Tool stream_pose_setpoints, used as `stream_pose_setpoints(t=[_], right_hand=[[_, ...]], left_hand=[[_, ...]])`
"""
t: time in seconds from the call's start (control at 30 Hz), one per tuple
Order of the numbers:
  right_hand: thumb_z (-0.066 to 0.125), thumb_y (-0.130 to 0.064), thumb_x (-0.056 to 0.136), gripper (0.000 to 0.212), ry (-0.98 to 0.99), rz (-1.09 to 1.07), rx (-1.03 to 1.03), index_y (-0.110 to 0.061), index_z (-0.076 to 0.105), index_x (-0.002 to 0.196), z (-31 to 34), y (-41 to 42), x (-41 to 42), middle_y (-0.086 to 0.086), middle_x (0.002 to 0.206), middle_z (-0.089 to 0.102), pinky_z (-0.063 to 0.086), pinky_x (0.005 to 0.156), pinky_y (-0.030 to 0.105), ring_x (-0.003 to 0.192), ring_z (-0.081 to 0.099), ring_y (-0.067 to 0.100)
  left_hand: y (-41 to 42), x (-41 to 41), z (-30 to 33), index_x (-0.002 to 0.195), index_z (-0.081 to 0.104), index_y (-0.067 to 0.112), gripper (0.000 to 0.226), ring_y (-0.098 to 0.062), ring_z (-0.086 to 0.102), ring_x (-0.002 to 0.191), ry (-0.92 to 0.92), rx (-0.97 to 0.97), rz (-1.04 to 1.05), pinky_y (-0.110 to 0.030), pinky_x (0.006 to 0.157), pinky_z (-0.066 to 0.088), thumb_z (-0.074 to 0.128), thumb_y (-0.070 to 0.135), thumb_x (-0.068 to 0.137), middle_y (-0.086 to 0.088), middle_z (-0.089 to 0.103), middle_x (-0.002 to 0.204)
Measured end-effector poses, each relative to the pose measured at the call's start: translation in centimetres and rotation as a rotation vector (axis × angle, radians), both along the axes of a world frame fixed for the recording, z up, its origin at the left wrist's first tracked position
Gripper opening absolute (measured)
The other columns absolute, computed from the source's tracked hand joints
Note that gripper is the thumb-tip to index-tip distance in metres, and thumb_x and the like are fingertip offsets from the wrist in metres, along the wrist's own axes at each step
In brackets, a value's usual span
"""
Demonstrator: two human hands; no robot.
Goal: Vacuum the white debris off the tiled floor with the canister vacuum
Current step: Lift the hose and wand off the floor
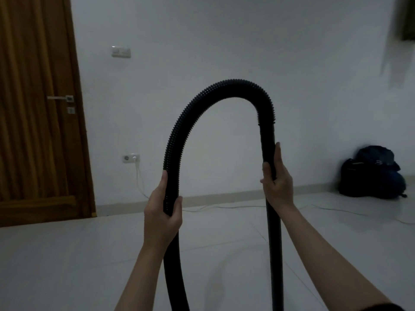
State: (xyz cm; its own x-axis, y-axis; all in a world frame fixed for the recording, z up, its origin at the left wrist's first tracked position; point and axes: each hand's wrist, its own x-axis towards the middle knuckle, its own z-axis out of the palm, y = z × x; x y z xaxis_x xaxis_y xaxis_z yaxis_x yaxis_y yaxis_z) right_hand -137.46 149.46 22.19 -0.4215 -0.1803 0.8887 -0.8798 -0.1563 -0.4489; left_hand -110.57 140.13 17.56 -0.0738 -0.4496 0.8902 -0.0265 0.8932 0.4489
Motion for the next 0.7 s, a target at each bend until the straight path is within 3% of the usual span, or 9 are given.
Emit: stream_pose_setpoints(t=[0.07, 0.17, 0.27, 0.37, 0.5, 0.6, 0.7], right_hand=[[0.032, -0.062, 0.095, 0.059, 0.021, 0.028, 0.04, -0.066, 0.001, 0.145, -2.9, 0.1, -0.4, 0.005, 0.09, 0.065, 0.057, 0.062, 0.046, 0.07, 0.065, 0.026], [0.031, -0.059, 0.092, 0.063, -0.006, 0.003, 0.089, -0.07, -0.008, 0.141, -8.0, 0.0, -1.4, 0.017, 0.103, 0.07, 0.046, 0.058, 0.027, 0.075, 0.068, 0.029], [0.03, -0.058, 0.091, 0.065, -0.069, -0.022, 0.145, -0.068, -0.009, 0.141, -12.7, -0.4, -2.4, 0.027, 0.109, 0.068, 0.037, 0.057, 0.022, 0.07, 0.066, 0.034], [0.028, -0.057, 0.09, 0.062, -0.117, -0.073, 0.204, -0.061, 0.0, 0.145, -16.5, -0.8, -3.4, 0.025, 0.111, 0.069, 0.032, 0.05, 0.021, 0.067, 0.065, 0.037], [0.03, -0.052, 0.092, 0.061, -0.072, -0.083, 0.231, -0.044, 0.009, 0.148, -18.5, -1.9, -3.8, 0.019, 0.129, 0.064, 0.037, 0.055, 0.023, 0.074, 0.068, 0.039], [0.031, -0.047, 0.094, 0.059, -0.069, -0.081, 0.149, -0.035, 0.012, 0.149, -17.1, -3.4, -3.0, 0.02, 0.114, 0.07, 0.031, 0.049, 0.016, 0.059, 0.062, 0.03], [0.028, -0.053, 0.1, 0.056, -0.086, -0.03, 0.046, -0.033, 0.012, 0.15, -14.9, -4.3, -1.2, 0.015, 0.085, 0.071, 0.042, 0.046, 0.025, 0.052, 0.058, 0.028]], left_hand=[[0.0, -0.3, -1.3, 0.152, 0.034, 0.019, 0.076, -0.003, 0.056, 0.12, 0.051, 0.066, 0.003, -0.04, 0.1, 0.051, 0.067, -0.004, 0.087, 0.029, 0.049, 0.136], [0.0, -0.7, -4.2, 0.152, 0.031, 0.026, 0.08, -0.021, 0.058, 0.123, 0.058, 0.16, 0.006, -0.05, 0.098, 0.051, 0.066, -0.004, 0.087, 0.012, 0.049, 0.145], [-0.3, -1.0, -7.9, 0.153, 0.026, 0.03, 0.083, -0.02, 0.052, 0.131, 0.021, 0.211, 0.018, -0.05, 0.103, 0.047, 0.065, -0.002, 0.088, 0.015, 0.042, 0.15], [-0.9, -0.8, -11.4, 0.153, 0.022, 0.04, 0.085, -0.025, 0.052, 0.131, -0.005, 0.31, 0.029, -0.055, 0.102, 0.047, 0.064, 0.002, 0.09, 0.007, 0.042, 0.152], [-1.5, -1.1, -12.6, 0.153, 0.022, 0.038, 0.085, -0.021, 0.052, 0.131, -0.014, 0.333, -0.013, -0.054, 0.101, 0.048, 0.064, 0.001, 0.09, 0.011, 0.039, 0.153], [-1.9, -1.6, -11.6, 0.152, 0.023, 0.04, 0.086, -0.024, 0.053, 0.129, -0.015, 0.289, -0.037, -0.053, 0.101, 0.049, 0.065, 0.002, 0.089, 0.004, 0.044, 0.15], [-1.5, -2.1, -11.2, 0.15, 0.023, 0.048, 0.089, -0.027, 0.052, 0.13, -0.038, 0.255, -0.062, -0.054, 0.098, 0.051, 0.067, 0.002, 0.088, 0.004, 0.044, 0.15]])
